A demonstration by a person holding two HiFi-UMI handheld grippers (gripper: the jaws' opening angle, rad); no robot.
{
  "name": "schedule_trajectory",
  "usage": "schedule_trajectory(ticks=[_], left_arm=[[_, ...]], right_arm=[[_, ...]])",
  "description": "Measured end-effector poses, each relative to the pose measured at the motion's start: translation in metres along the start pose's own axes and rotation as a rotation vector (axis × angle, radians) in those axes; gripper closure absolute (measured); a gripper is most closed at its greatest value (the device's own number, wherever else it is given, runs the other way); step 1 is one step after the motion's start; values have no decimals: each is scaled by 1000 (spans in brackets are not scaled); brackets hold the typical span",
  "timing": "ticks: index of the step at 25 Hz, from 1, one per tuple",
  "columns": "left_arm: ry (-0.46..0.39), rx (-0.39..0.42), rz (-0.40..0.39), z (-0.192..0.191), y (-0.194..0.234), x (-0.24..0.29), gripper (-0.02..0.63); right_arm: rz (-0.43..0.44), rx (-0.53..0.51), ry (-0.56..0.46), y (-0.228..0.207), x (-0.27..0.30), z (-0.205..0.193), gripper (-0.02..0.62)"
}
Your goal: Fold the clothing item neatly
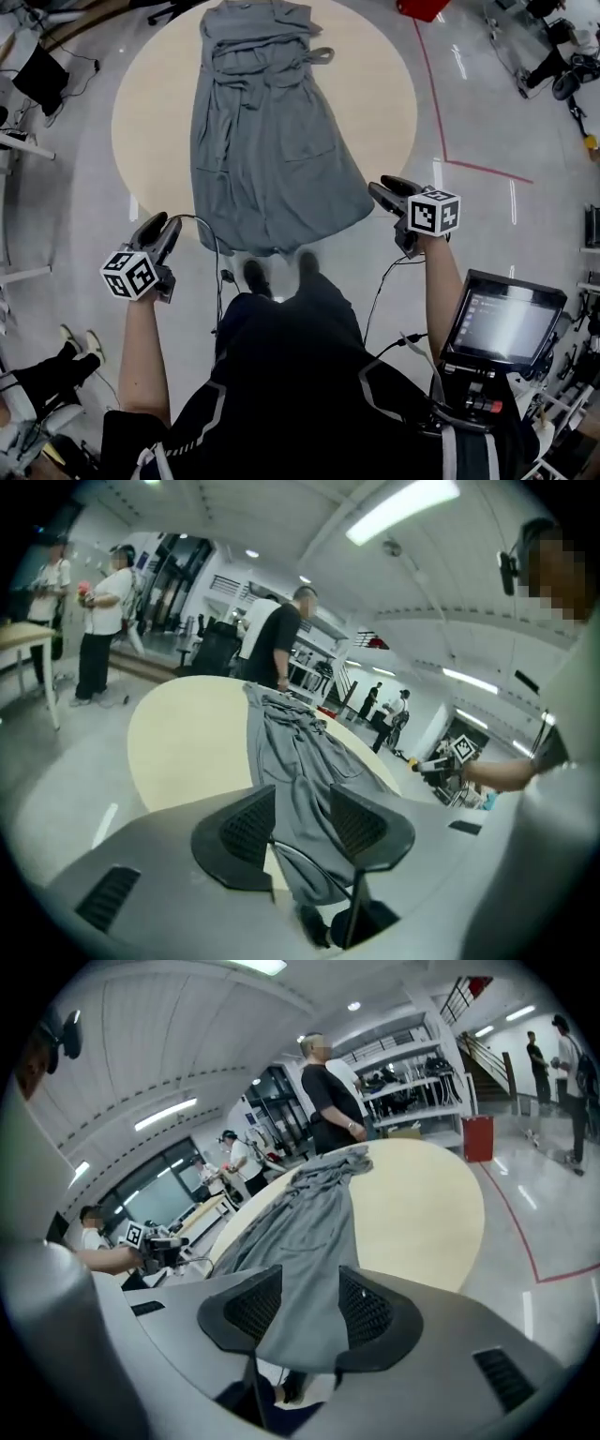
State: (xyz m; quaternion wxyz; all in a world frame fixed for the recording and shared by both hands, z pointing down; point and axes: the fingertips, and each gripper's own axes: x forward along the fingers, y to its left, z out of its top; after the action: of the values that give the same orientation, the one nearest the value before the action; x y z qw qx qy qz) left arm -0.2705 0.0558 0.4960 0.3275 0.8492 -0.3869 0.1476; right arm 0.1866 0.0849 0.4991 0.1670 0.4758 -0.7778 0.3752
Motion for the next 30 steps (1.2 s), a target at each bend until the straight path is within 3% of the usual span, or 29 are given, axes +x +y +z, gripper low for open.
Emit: schedule_trajectory(ticks=[3, 6, 10, 13, 16, 20, 22, 26, 30], left_arm=[[1, -87, 15, -39, -2, 2, 389], [-3, -137, 18, -65, -20, 0, 325], [-16, -110, 117, -96, -47, -51, 325], [3, -119, 129, -116, -56, -75, 325], [17, -152, 80, -130, -52, -57, 325], [30, -248, -92, -157, -31, -14, 324], [53, -296, -164, -163, -22, 10, 283], [108, -273, -177, -161, -23, 40, 233], [151, -243, -238, -155, -38, 54, 201]], right_arm=[[44, 88, 79, -32, 3, -40, 392], [98, 108, 168, -59, 10, -73, 371], [164, 109, 231, -82, 22, -107, 367], [174, 105, 225, -81, 18, -110, 367], [180, 112, 230, -77, 20, -111, 366], [212, 119, 249, -56, 35, -138, 345], [216, 148, 247, -52, 36, -150, 337], [234, 113, 274, -53, 37, -151, 310], [279, 115, 251, -52, 33, -144, 295]])
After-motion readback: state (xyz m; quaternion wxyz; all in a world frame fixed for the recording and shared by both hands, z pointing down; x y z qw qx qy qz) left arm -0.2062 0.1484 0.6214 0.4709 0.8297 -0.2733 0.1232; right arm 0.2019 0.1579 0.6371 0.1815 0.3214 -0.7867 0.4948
